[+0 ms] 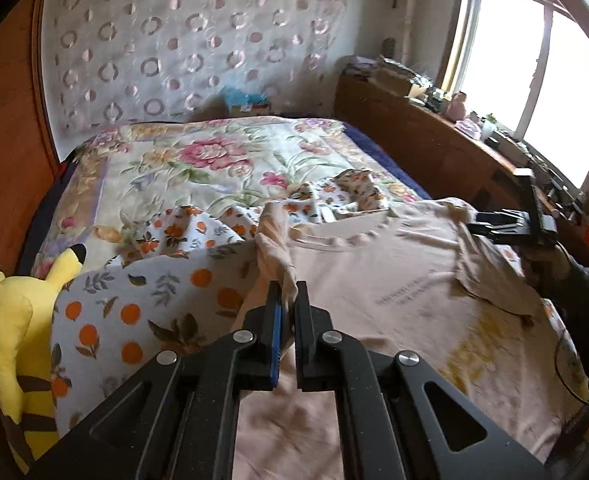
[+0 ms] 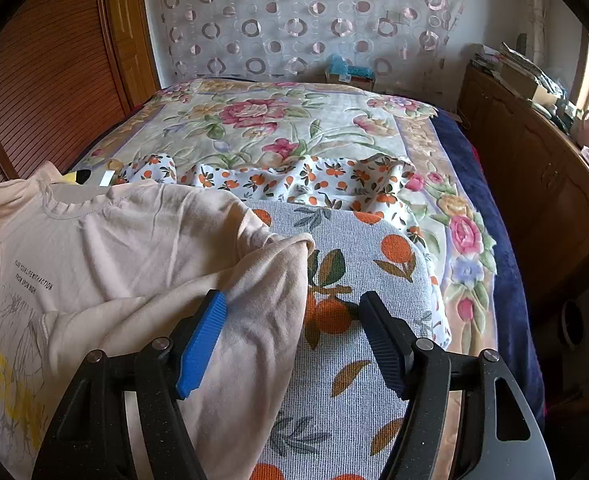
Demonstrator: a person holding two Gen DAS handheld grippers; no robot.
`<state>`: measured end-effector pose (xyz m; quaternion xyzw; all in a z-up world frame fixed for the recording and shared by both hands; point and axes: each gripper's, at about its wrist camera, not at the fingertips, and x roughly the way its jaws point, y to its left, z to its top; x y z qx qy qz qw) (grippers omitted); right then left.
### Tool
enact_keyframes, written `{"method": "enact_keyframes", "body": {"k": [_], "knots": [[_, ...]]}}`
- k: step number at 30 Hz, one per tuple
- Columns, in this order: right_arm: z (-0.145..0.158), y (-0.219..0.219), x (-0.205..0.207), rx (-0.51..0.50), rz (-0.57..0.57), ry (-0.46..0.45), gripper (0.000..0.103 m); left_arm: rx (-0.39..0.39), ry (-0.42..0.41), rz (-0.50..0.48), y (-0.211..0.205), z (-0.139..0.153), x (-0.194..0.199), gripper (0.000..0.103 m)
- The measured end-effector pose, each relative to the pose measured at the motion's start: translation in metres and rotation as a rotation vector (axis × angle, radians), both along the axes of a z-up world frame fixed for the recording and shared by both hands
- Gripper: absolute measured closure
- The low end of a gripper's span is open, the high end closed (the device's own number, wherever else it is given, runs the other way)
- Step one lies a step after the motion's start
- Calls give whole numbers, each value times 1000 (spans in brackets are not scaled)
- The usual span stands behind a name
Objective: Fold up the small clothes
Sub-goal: 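Grasp the folded shirt edge with the left tool near the collar, then close the right tool on the shirt edge beside the left tool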
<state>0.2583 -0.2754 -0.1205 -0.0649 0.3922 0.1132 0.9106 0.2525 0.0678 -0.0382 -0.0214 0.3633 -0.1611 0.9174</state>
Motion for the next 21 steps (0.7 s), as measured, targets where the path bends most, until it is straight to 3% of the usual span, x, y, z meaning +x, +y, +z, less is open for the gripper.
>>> {"method": "enact_keyframes", "body": {"k": [5,6,8,9,10,15,21], "knots": [[0,7,7,1,12,9,32,0,0,7,-1,-1,-17,97],[0,9,10,1,15,13,36,-2,-1,13,0,-1,-19,97],[2,12,12,9,32,15,59,-7,-1,24,2,-2,-24,97],[3,13,13,14,42,21,81,-8,-2,26,2,-2,-27,97],[4,15,14,20,57,35,95,-8,-5,32,3,-2,-31,97],[25,21,-12,4,77,-66,97,-19,-43,59,8,6,-58,97],[65,9,-86,53,92,-233,97,-37,-94,103,23,17,-94,97]]}}
